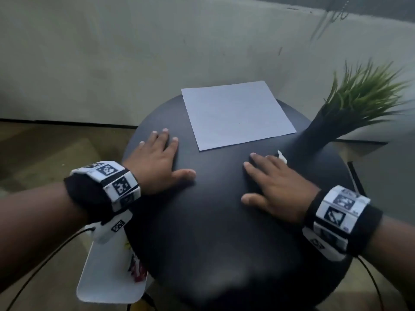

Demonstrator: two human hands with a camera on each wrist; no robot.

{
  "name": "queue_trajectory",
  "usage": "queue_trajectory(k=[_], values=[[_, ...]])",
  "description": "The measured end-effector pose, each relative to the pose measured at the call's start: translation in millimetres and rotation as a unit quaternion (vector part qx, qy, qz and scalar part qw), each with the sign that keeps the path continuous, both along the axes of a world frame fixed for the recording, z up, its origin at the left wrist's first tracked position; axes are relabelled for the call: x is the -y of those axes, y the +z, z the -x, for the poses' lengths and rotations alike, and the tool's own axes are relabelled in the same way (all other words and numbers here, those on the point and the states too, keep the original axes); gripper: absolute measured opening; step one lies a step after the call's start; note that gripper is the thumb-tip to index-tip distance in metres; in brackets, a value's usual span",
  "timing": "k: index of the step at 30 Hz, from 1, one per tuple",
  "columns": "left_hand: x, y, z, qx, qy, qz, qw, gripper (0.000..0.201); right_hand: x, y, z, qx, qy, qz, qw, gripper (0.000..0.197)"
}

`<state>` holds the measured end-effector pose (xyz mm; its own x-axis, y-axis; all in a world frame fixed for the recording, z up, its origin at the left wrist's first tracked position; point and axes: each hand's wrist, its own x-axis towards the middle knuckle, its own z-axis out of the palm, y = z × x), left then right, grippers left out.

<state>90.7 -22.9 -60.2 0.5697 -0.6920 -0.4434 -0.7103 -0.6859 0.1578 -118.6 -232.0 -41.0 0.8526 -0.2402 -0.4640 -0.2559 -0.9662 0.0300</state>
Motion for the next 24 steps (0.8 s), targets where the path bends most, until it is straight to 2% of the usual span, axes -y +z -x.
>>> queue_trajectory(k=[2, 4, 5, 6, 7, 8, 9, 10, 11, 12, 13, 15, 17, 18, 19, 21, 22, 24], values=[[-21.2, 0.0, 27.1, 0.002, -0.08, -0.028, 0.996, 0.128, -31.2, -3.4, 26.3, -0.034, 0.048, -0.011, 0.998, 0.103], [-43.2, 4.5, 66.8, -0.004, -0.216, -0.044, 0.975, 0.124, -56.5, 3.6, 49.8, -0.036, 0.148, -0.076, 0.985, 0.091], [-52.0, 8.8, 86.7, -0.034, -0.281, -0.043, 0.958, 0.115, -63.9, 12.8, 56.8, -0.034, 0.194, -0.144, 0.97, 0.081], [-58.0, 13.9, 102.4, -0.083, -0.334, -0.029, 0.938, 0.104, -64.2, 19.9, 58.6, -0.014, 0.198, -0.227, 0.953, 0.071], [-61.8, 19.6, 113.3, -0.129, -0.366, 0.002, 0.922, 0.091, -57.1, 23.8, 57.8, 0.02, 0.161, -0.281, 0.946, 0.065], [-64.0, 23.0, 119.0, -0.151, -0.372, 0.042, 0.915, 0.081, -44.1, 24.7, 53.7, 0.074, 0.1, -0.28, 0.952, 0.068], [-64.3, 21.2, 119.5, -0.138, -0.35, 0.072, 0.924, 0.08, -28.4, 21.0, 48.7, 0.139, 0.031, -0.234, 0.962, 0.077], [-64.5, 17.0, 117.4, -0.1, -0.294, 0.087, 0.946, 0.09, -16.1, 16.2, 43.9, 0.155, -0.035, -0.154, 0.975, 0.083], [-64.7, 11.7, 115.0, -0.049, -0.215, 0.089, 0.971, 0.107, -9.9, 8.6, 42.0, 0.117, -0.089, -0.082, 0.986, 0.084], [-65.0, 6.4, 115.9, -0.013, -0.145, 0.067, 0.987, 0.12, -14.4, -0.2, 43.0, 0.064, -0.115, -0.049, 0.99, 0.085], [-67.4, 3.4, 123.0, 0.0, -0.119, 0.035, 0.992, 0.124, -27.6, -7.9, 47.9, 0.025, -0.111, -0.043, 0.993, 0.087], [-73.0, 4.4, 141.8, -0.021, -0.19, 0.012, 0.981, 0.106, -66.1, -7.9, 64.4, 0.003, 0.002, -0.067, 0.998, 0.089], [-76.2, 16.9, 153.9, -0.108, -0.272, 0.082, 0.953, 0.07, -88.5, 7.3, 78.6, 0.025, 0.14, -0.154, 0.978, 0.072], [-73.8, 20.3, 153.3, -0.131, -0.279, 0.119, 0.944, 0.065, -85.0, 13.6, 78.2, 0.05, 0.174, -0.193, 0.964, 0.061], [-68.2, 22.0, 149.3, -0.125, -0.264, 0.153, 0.944, 0.068, -74.9, 16.6, 73.4, 0.087, 0.161, -0.215, 0.959, 0.053], [-49.0, 23.6, 131.3, -0.065, -0.181, 0.181, 0.964, 0.069, -40.2, 11.5, 54.3, 0.178, 0.041, -0.173, 0.968, 0.052], [-37.7, 23.5, 120.6, -0.04, -0.138, 0.171, 0.975, 0.066, -24.2, 6.4, 44.3, 0.181, -0.026, -0.124, 0.975, 0.058], [-16.9, 23.1, 102.3, -0.03, -0.075, 0.114, 0.99, 0.069, -17.9, -7.2, 33.8, 0.09, -0.12, -0.047, 0.988, 0.076]])
